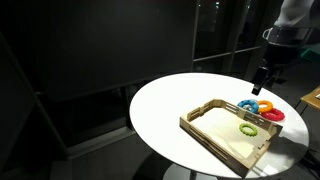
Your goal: Remove the green donut plush toy and put it on top of the donut orange plush toy
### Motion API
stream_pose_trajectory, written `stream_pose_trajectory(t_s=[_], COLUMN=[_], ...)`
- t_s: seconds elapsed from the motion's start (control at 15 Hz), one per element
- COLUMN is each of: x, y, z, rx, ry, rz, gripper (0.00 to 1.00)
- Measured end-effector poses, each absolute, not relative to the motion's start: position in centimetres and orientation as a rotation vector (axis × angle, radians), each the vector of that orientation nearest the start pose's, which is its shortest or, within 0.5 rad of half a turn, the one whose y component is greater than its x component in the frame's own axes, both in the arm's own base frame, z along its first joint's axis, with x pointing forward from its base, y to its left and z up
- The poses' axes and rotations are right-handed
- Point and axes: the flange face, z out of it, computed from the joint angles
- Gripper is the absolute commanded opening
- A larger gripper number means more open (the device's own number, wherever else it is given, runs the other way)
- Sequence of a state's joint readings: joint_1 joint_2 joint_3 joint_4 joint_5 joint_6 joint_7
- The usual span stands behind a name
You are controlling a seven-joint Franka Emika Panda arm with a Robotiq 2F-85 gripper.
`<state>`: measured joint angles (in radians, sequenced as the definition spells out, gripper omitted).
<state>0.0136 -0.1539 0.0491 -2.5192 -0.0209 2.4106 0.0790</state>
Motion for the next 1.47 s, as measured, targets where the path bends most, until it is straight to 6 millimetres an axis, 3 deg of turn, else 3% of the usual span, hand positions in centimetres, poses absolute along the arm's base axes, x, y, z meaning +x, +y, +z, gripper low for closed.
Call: stream_pose_trajectory(t_s=[0.6, 1.47], x=[45.8, 46.2], y=[2.7, 2.8], z=[29.5, 25.3], rx=[-3.148, -3.097], ry=[0.038, 0.137], rz=[-0.009, -0.027], gripper=[1.00, 1.00])
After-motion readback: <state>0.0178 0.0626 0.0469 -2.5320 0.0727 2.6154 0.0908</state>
